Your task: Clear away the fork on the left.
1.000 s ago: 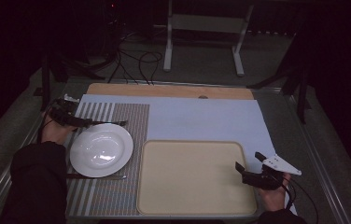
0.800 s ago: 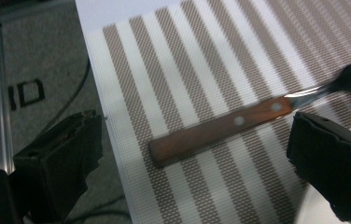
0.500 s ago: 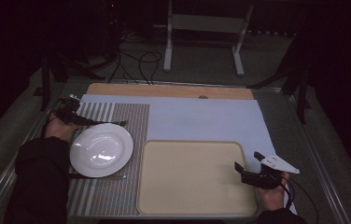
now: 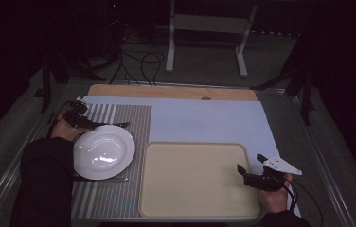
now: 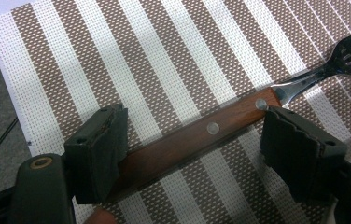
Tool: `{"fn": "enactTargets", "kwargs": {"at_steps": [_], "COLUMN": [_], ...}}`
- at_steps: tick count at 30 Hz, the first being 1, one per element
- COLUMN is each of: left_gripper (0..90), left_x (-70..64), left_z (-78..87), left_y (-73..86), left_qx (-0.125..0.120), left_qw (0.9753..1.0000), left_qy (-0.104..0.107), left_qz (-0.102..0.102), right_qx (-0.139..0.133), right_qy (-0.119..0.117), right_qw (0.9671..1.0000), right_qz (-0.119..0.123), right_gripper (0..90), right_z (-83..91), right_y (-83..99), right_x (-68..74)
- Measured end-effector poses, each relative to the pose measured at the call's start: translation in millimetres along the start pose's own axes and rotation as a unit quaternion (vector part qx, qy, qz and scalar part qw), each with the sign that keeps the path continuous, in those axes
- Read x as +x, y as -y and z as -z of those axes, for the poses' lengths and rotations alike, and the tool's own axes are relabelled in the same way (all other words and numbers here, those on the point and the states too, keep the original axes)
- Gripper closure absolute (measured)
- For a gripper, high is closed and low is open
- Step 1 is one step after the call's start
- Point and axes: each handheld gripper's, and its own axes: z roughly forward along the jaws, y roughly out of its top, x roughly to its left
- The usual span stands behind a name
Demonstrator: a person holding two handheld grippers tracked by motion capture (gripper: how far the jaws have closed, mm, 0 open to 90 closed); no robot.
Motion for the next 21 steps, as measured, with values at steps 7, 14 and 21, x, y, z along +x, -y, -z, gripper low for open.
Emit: {"fn": "enactTargets", "kwargs": {"at_steps": [7,14,21], "left_gripper": [25.7,54.4,75.0], "left_x": [-4.0,-6.4,-5.9], "left_z": [1.8,9.6,11.2], "left_y": [0.5,4.7,7.1], "left_qx": [0.008,0.017,0.009], "left_qw": [1.0,0.9993,0.9996], "left_qy": [-0.005,0.003,-0.001], "left_qz": [0.003,-0.034,-0.025], "right_qx": [0.001,0.002,0.005], "right_qy": [0.0,0.001,0.001], "right_qw": [1.0,1.0,1.0], "right_qz": [-0.001,-0.003,-0.003], "right_gripper": [8.3,8.3,8.4], "right_z": [-0.1,0.1,-0.7], "right_y": [0.0,0.1,0.4], "right_x": [0.0,-0.3,-0.3]}}
